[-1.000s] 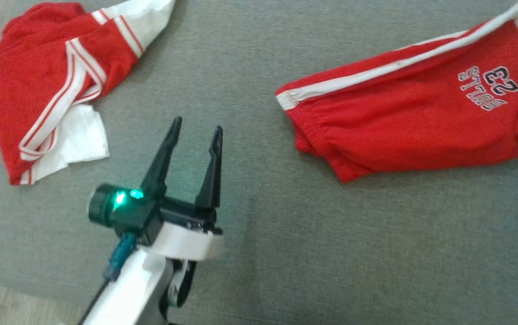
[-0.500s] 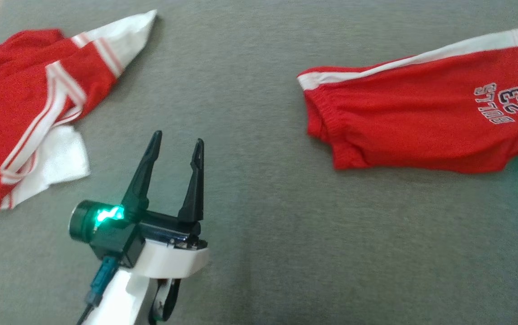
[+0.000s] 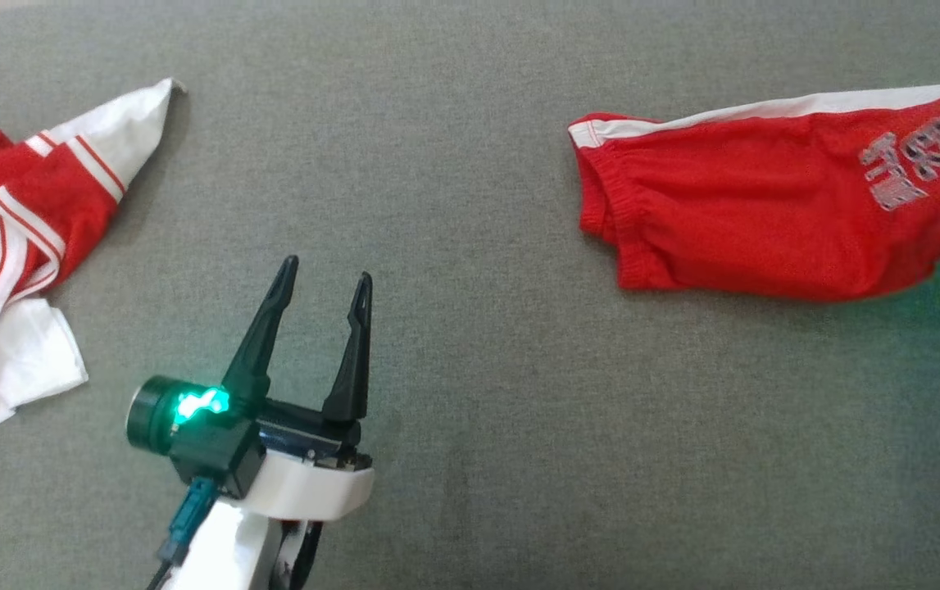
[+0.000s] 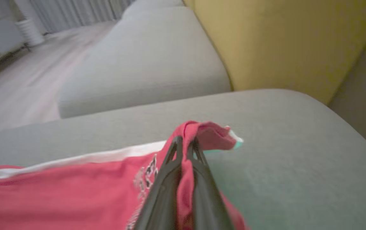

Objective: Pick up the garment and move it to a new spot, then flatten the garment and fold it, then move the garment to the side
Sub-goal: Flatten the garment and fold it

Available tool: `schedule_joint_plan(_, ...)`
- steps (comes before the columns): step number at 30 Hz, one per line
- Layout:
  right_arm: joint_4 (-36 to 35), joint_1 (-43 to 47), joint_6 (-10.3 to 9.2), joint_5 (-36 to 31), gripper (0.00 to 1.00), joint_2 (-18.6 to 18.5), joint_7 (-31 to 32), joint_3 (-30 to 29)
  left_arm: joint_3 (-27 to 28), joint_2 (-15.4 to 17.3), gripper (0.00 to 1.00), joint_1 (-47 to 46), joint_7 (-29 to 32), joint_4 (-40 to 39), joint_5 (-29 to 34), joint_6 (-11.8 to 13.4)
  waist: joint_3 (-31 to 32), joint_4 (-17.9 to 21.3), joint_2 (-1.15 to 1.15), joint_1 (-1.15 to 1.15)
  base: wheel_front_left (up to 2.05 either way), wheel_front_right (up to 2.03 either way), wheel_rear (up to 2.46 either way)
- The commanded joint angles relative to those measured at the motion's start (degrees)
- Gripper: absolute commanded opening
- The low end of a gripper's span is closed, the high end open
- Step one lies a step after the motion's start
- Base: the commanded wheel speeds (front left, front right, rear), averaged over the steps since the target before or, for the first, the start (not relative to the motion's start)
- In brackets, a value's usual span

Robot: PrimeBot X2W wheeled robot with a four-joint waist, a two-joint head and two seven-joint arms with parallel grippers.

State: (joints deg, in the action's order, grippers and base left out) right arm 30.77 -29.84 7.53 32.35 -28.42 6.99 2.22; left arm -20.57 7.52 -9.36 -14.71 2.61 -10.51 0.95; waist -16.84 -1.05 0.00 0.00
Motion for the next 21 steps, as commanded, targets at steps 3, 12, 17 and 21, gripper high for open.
schedule_joint_plan(3, -9.6, -0.1, -0.04, -0.7, 0.0, 0.9, 0.6, 2.7, 2.5, -0.3, 1.0, 0.5, -0.3, -1.1, 0.8, -0.8, 1.1, -0.5, 0.0, 0.0, 0.0, 0.0, 0.0)
schedule_joint_plan(12, -23.0, 1.4, -0.04, -5.6, 0.0, 10.9, 8.3, 17.0, 2.8, -2.0, 1.0, 1.0, -0.3, -0.1, 1.4, -2.3, 1.9, -3.4, 0.0, 0.0, 0.0, 0.0, 0.0)
schedule_joint_plan(17, -23.1, 3.9, -0.04, -6.0, 1.0, 15.4, 8.2, 21.9, 3.1, -2.8, 1.0, 0.9, -0.3, 0.2, 1.7, -2.8, 2.0, -5.7, 0.0, 0.0, 0.0, 0.0, 0.0)
schedule_joint_plan(21, -25.4, 6.4, -0.04, -7.1, 1.0, 15.7, 2.9, 18.8, 3.9, -3.2, 1.0, 1.8, -0.3, -0.1, 1.8, -2.9, 3.2, -6.7, 0.0, 0.0, 0.0, 0.0, 0.0)
